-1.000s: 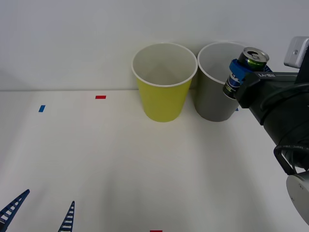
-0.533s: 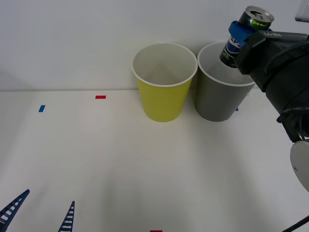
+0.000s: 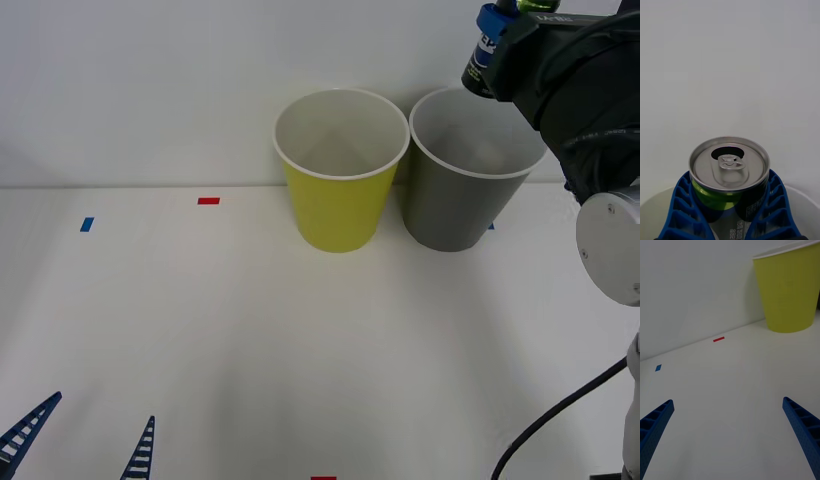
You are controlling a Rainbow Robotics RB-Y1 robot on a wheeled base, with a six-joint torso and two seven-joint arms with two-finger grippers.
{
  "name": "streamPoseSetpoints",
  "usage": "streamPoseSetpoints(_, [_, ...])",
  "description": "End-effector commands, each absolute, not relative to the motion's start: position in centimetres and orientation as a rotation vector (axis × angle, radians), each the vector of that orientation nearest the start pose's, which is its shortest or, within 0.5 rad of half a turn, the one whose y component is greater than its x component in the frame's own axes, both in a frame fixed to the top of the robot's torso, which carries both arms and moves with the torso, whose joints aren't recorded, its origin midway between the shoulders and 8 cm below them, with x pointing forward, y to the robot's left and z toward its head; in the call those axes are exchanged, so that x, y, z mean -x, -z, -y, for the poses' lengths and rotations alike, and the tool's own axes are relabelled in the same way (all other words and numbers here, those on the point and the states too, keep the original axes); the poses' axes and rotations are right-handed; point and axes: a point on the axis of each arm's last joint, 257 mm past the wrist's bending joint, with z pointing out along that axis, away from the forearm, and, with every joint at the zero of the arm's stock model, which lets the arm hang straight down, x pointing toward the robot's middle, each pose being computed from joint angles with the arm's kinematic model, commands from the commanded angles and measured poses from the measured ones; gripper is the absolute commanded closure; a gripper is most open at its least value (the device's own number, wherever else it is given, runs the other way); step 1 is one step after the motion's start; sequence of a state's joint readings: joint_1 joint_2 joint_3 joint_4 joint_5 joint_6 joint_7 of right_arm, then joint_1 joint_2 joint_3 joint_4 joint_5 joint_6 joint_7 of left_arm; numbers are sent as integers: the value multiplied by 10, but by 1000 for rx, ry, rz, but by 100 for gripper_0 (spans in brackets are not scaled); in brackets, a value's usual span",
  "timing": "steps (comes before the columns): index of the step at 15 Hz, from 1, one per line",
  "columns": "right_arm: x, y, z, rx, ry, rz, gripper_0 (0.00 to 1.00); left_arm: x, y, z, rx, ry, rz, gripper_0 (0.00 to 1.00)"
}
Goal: Put cans in the gray bin and PET bottles in the light green bin.
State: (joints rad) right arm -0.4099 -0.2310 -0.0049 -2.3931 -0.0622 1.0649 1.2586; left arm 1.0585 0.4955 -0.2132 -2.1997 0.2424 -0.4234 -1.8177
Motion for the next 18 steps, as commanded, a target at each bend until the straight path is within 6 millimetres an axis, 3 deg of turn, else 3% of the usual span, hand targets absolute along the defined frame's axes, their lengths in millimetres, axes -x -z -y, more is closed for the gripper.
streamPoseSetpoints(1, [-524,-106,188,23,-148,-1444,100,-241,227,-261,-308,-109,-1618,0])
streamPoseSetpoints(7, [-548,-102,212,0,-93,-1434,100,-241,227,-261,-308,-109,-1618,0])
streamPoseSetpoints(18, [-594,-85,218,-9,-76,-1440,100,-241,227,-261,-308,-109,-1618,0])
